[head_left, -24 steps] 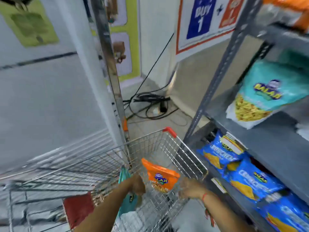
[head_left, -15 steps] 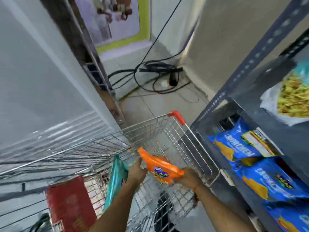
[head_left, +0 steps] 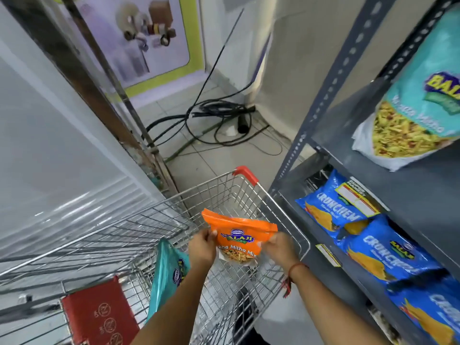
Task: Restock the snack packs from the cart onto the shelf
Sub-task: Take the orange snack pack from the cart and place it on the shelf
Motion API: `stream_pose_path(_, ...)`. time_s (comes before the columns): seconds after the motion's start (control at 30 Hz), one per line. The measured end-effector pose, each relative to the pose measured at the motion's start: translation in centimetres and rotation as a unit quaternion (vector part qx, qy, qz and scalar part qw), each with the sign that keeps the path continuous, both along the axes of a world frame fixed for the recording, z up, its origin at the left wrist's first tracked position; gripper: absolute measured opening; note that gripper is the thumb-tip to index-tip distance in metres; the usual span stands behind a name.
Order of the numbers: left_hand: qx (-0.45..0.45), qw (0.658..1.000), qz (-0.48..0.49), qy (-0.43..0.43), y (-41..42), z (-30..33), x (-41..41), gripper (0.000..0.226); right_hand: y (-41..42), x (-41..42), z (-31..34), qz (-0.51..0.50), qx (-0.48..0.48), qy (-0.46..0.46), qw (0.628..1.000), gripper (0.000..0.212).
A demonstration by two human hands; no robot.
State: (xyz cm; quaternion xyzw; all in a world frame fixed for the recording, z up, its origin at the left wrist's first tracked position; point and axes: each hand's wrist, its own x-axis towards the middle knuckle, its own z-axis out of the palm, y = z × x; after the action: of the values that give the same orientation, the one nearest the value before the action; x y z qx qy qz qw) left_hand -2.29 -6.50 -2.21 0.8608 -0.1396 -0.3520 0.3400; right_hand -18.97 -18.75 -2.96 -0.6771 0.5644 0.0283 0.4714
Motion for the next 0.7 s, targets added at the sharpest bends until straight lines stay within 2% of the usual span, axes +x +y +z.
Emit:
stream_pose_path(0.07,-0.035,0.999,-0.012,-0.014,0.4,2.2,-0.5,0.026,0.5,-0.8,2.1,-0.014,-0.043,-0.027,0.999,0.022)
stream_pose_path(0.13,-0.089,0.994,-0.036,-0.043,0.8,5.5,-1.3,0.029,1.4,-1.7,4.6,-0.026,-0.093,-0.055,0.994,0.029)
stream_pose_path(0.2,-0.154,0.985,-0.043,-0.062,1.2,9.3,-2.6,0.048,2.4,-2.6,7.3,-0.046,-0.144,-0.076,0.986,0.040)
stream_pose_path(0.27,-0.236,0.967,-0.044,-0.079,1.5,13.1,-4.0,0.073,3.6,-3.9,10.7,-0.076,-0.198,-0.105,0.972,0.039)
stream_pose_path(0.3,-0.274,0.956,-0.049,-0.090,1.7,15.0,-4.8,0.075,4.0,-4.6,12.2,-0.090,-0.226,-0.118,0.963,0.038)
stream_pose_path(0.4,-0.334,0.933,-0.083,-0.107,1.5,19.8,-6.7,0.051,5.7,-7.1,17.8,-0.139,-0.300,-0.153,0.931,0.044)
stream_pose_path(0.47,-0.352,0.922,-0.109,-0.118,0.8,22.0,-7.7,0.034,6.5,-9.0,21.4,-0.167,-0.328,-0.174,0.913,0.039)
stream_pose_path(0.57,-0.385,0.902,-0.155,-0.123,-0.7,25.7,-9.6,0.027,6.5,-12.6,25.7,-0.216,-0.336,-0.219,0.890,0.037)
stream_pose_path(0.63,-0.421,0.882,-0.193,-0.091,-1.7,29.1,-11.5,0.023,6.0,-15.3,28.4,-0.229,-0.354,-0.232,0.876,0.041)
stream_pose_path(0.7,-0.451,0.859,-0.238,-0.052,-2.9,32.1,-13.5,0.025,5.5,-17.9,31.6,-0.235,-0.367,-0.245,0.866,0.037)
